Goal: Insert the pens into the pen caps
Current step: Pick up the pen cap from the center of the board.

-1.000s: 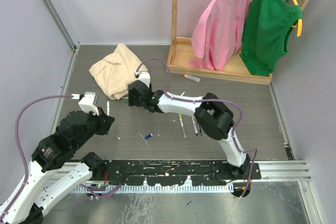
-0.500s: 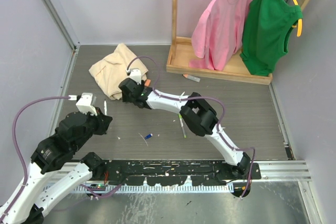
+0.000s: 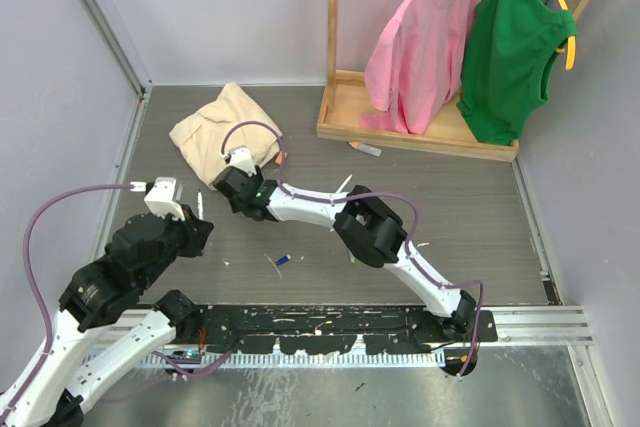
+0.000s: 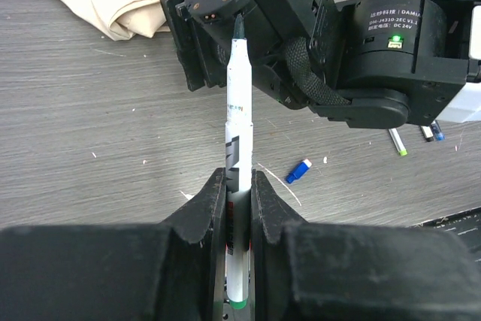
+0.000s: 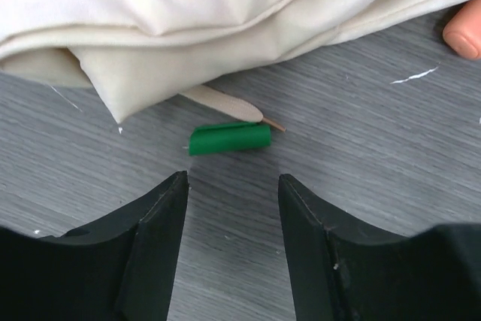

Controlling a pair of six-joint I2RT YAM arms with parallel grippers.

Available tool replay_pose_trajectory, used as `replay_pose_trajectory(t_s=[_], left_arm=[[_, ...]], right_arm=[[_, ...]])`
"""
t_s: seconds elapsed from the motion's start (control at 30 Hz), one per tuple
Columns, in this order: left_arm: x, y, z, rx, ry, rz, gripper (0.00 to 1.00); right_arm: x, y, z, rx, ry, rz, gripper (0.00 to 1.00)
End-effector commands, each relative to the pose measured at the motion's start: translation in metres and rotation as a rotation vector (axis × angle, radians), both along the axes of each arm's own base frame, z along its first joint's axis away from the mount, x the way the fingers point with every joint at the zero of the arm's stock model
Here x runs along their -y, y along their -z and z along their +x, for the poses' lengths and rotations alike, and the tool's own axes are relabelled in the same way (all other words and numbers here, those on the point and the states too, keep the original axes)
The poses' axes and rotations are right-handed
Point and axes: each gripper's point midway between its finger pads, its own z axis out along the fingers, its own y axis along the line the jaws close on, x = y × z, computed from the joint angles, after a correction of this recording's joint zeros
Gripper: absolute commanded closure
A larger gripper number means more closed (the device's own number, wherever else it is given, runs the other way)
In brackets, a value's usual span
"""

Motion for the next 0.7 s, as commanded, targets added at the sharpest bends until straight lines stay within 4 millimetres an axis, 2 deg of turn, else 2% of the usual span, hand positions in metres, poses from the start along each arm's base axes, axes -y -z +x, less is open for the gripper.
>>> replay_pose_trajectory(t_s=[0.0,0.23,0.37,0.57,0.67], left_arm=[[0.000,-0.007,0.005,0.029,-0.016,-0.020,1.00],[0.002,-0.007,0.005,0.028,-0.011,-0.018,1.00],[0.001,-0.007,0.005,0.029,-0.011,-0.020,1.00],[0.003,-0.006,0.005,0.025,-0.005,-0.018,1.00],[0.002,-0.007,0.005,0.030,-0.007,-0.022,1.00]], right_arm=[[0.003,-0.017,0.006,0.042,0.000,-0.025,0.45],[0.010,-0.018,0.003,0.049,-0.018,-0.057,0.48],[0.009,-0.034,0.002,0.062,-0.026,-0.009,0.44],[-0.004,-0.066,0.005,0.092,-0.020,0.112,0.40],[-0.009,-0.072,0.012,0.095,0.006,0.150,0.38]])
